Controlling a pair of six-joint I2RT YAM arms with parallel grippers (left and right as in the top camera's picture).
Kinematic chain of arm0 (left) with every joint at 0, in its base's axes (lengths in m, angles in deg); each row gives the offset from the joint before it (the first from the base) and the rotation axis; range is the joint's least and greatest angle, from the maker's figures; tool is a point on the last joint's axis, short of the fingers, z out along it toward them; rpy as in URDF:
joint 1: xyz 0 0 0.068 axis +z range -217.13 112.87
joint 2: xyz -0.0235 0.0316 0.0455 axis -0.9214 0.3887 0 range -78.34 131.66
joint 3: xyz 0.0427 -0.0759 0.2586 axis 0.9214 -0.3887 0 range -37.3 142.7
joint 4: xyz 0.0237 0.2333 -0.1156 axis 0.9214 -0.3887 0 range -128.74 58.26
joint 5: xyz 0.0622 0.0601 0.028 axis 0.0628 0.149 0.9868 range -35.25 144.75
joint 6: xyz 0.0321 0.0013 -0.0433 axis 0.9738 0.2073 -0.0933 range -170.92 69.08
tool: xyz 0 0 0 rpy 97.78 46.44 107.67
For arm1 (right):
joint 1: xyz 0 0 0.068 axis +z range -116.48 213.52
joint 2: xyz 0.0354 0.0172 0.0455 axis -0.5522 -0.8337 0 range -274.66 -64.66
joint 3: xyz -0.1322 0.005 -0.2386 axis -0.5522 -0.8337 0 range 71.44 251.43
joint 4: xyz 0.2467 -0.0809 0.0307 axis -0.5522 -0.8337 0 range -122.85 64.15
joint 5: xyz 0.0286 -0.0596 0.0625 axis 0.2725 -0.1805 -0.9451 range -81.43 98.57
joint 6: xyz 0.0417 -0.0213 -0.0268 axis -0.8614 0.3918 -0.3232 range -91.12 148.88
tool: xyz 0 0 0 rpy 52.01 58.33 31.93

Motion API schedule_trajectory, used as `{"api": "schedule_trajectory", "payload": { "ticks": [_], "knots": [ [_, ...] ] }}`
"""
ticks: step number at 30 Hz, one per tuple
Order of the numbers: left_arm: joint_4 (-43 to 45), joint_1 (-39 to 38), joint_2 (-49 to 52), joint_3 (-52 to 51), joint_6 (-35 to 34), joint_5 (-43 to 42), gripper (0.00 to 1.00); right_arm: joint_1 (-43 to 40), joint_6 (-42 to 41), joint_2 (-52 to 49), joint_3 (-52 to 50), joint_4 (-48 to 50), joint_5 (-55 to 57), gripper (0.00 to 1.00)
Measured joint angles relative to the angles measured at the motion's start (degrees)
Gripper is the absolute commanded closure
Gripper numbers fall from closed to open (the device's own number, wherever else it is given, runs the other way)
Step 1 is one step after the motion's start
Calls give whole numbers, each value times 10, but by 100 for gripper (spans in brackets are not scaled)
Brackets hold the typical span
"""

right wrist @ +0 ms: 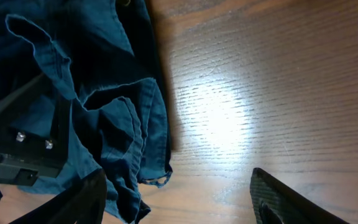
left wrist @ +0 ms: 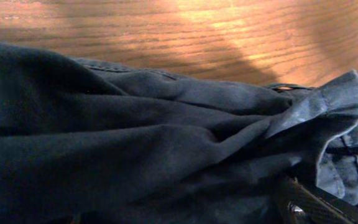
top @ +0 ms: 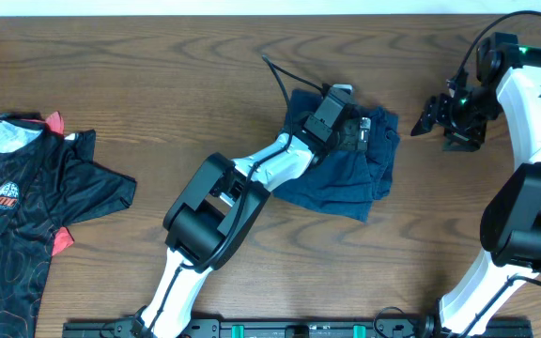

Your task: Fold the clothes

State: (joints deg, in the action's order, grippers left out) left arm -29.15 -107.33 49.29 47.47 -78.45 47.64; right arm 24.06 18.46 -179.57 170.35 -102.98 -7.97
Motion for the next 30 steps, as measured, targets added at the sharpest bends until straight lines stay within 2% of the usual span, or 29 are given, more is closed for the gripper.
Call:
{"api": "schedule_trajectory", "payload": {
  "ticks": [9,14,16,20,25,30],
  "knots": [
    [-12,3,-11,0,5,-2,2,0,0,0,0,-4,0,25],
    [-42,12,-77,0,28,-2,2,0,0,0,0,3,0,19],
    [-63,16,-121,0,43,0,2,0,0,0,0,7,-2,16],
    [-126,16,-205,1,73,31,2,0,0,0,0,14,-6,1],
    [-234,30,-236,4,93,90,2,4,1,0,0,26,-16,1],
    [-310,84,-229,2,98,116,2,21,0,0,-5,56,-40,1]
  ]
}}
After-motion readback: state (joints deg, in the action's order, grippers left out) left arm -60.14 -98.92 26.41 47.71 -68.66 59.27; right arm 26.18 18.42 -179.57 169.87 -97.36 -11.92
